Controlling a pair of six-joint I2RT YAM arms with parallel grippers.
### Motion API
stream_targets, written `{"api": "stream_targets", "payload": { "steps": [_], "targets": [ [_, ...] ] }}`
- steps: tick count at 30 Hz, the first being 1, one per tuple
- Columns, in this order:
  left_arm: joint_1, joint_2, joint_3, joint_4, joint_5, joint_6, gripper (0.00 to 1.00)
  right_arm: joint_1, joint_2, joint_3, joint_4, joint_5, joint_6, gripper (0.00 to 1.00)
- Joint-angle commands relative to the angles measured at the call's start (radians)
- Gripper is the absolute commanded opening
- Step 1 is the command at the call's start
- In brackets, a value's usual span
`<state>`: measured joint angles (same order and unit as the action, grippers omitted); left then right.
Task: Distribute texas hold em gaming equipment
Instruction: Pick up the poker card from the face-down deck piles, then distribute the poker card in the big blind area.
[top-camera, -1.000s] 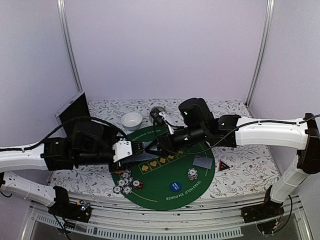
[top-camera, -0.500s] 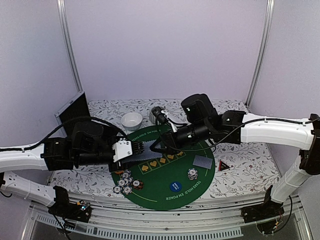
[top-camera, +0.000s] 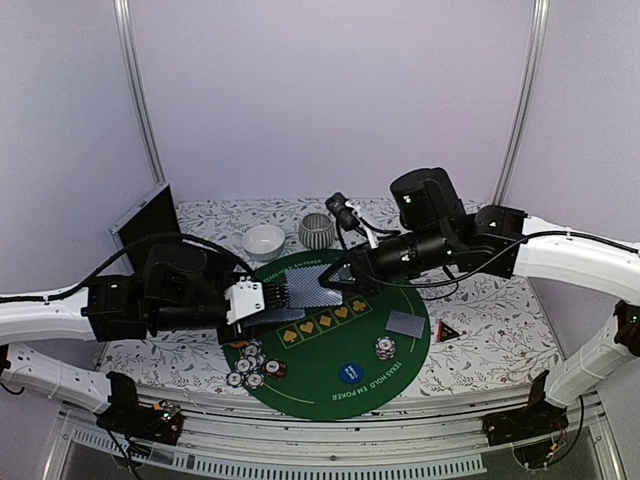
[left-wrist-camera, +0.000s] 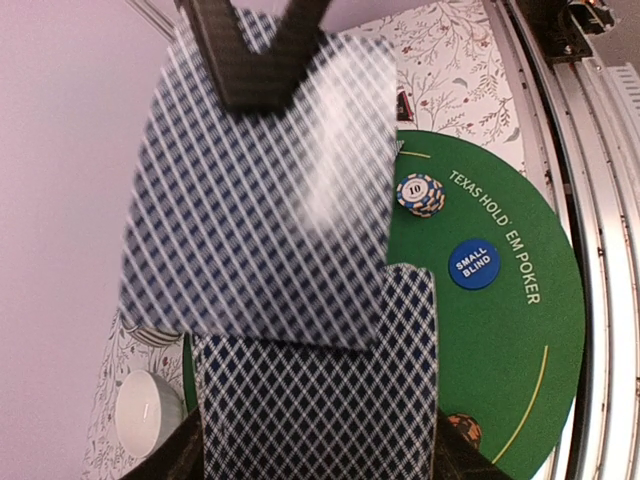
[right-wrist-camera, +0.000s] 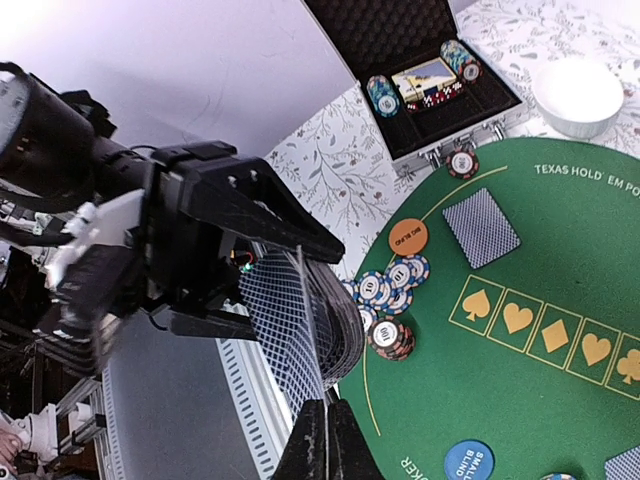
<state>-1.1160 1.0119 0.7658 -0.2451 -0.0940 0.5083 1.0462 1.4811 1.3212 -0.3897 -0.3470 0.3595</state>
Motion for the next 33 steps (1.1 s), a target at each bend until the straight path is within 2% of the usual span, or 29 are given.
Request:
{"api": "stream_targets", "payload": {
  "steps": [1, 7, 9, 12, 14, 18, 26, 29, 33],
  "targets": [
    [0.014, -0.012, -0.002, 0.029, 0.007, 0.008, 0.55, -0.048, -0.141, -0.001, 0.012, 0.020, -0.008, 0.02],
    [0.014, -0.011, 0.001, 0.024, 0.007, 0.006, 0.55, -0.204, -0.280, -0.176, 0.173, 0.060, 0.109, 0.02],
    [0.014, -0.010, 0.003, 0.022, 0.008, 0.004, 0.55, -0.267, -0.286, -0.244, 0.246, 0.082, 0.182, 0.02],
    [0.014, -0.014, 0.006, 0.022, 0.008, 0.004, 0.55, -0.292, -0.231, -0.303, 0.349, 0.116, 0.240, 0.02],
    [0.014, -0.016, 0.007, 0.021, 0.007, 0.003, 0.55, -0.294, -0.146, -0.302, 0.409, 0.099, 0.256, 0.02],
    [0.013, -0.023, 0.007, 0.021, 0.009, 0.003, 0.55, -0.292, 0.085, -0.241, 0.550, -0.046, 0.311, 0.02],
    [0.013, -0.041, 0.003, 0.020, 0.007, 0.002, 0.55, -0.190, 0.583, 0.103, 0.644, -0.230, 0.395, 0.02],
    [0.014, -0.039, 0.004, 0.019, 0.008, 0.002, 0.55, -0.158, 0.723, 0.198, 0.710, -0.282, 0.472, 0.02],
    [0.014, -0.040, 0.005, 0.017, 0.011, 0.001, 0.55, -0.143, 0.841, 0.259, 0.798, -0.276, 0.575, 0.02]
  ]
}}
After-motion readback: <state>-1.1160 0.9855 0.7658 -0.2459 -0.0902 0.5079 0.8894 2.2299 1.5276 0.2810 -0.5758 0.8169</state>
